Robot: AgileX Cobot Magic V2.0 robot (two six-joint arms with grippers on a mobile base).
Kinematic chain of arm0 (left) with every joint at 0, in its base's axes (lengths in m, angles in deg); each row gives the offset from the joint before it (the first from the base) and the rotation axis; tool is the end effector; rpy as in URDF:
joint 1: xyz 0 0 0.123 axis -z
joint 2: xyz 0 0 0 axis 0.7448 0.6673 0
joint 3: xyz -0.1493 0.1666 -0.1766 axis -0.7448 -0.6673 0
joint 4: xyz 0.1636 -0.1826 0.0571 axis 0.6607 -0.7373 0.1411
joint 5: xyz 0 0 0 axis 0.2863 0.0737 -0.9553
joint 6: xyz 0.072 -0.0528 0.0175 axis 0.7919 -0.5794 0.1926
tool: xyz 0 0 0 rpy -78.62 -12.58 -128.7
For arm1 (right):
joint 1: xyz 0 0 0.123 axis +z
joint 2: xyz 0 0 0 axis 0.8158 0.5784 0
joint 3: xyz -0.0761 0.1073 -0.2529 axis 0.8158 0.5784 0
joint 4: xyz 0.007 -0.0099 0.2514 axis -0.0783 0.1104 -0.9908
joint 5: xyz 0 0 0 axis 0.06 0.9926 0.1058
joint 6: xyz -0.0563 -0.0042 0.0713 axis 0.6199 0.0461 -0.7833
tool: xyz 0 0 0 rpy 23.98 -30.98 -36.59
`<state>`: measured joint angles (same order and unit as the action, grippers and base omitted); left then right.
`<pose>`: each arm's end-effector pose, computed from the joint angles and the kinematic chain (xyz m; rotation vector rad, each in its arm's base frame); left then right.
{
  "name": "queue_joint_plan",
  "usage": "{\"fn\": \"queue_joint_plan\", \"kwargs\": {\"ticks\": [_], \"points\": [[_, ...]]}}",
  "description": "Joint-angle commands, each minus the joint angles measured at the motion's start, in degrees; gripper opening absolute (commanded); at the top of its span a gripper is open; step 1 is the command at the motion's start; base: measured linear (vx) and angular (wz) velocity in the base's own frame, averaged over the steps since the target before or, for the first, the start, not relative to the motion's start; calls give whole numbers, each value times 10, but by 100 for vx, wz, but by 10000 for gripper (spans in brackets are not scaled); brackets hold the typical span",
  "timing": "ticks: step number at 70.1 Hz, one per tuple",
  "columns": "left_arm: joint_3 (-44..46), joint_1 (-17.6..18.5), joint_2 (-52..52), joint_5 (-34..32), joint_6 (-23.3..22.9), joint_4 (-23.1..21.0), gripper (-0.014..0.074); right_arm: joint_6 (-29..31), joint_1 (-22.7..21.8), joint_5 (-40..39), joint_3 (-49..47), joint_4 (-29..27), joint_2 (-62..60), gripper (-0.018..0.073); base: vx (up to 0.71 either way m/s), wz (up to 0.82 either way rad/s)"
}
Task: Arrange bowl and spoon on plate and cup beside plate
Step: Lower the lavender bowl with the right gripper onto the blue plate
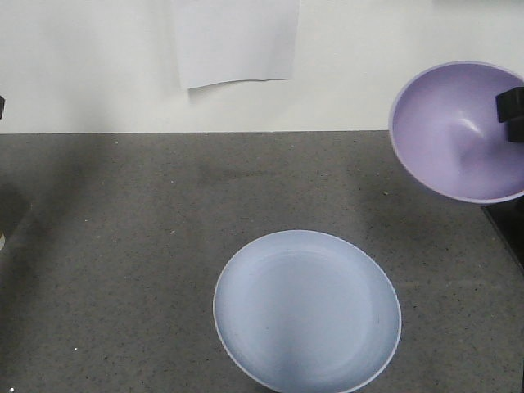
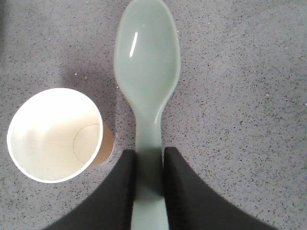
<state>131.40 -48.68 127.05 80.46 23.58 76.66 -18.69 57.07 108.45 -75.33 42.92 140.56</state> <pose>0.2849 0.0054 0.4082 -0.0631 2.5441 0.0304 0.2334 0.0221 0.4288 -0.1561 2.4056 0.1666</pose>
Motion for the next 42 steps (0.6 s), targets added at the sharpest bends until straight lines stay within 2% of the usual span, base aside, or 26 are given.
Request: {"fn": "queue_joint_plan", "kwargs": {"ticks": [1,7,11,25,42], "points": [[17,3,-19,-31,-2,-2,-6,74,-3,-15,-14,-112,19,-6,0,0],[17,3,-19,-31,-2,-4,-6,109,-3,-7,-14,-166,46,-6,0,0],[17,3,-19,-30,-2,-5,-6,117,-2,-4,-14,-182,64,-6,0,0],[17,3,-19,-30,-2,-6,-6,122,37,2,12,-162,125,-6,0,0],[17,3,-19,-30,-2,-6,-6,119,80,-88,122,-160,141,-6,0,0]]}}
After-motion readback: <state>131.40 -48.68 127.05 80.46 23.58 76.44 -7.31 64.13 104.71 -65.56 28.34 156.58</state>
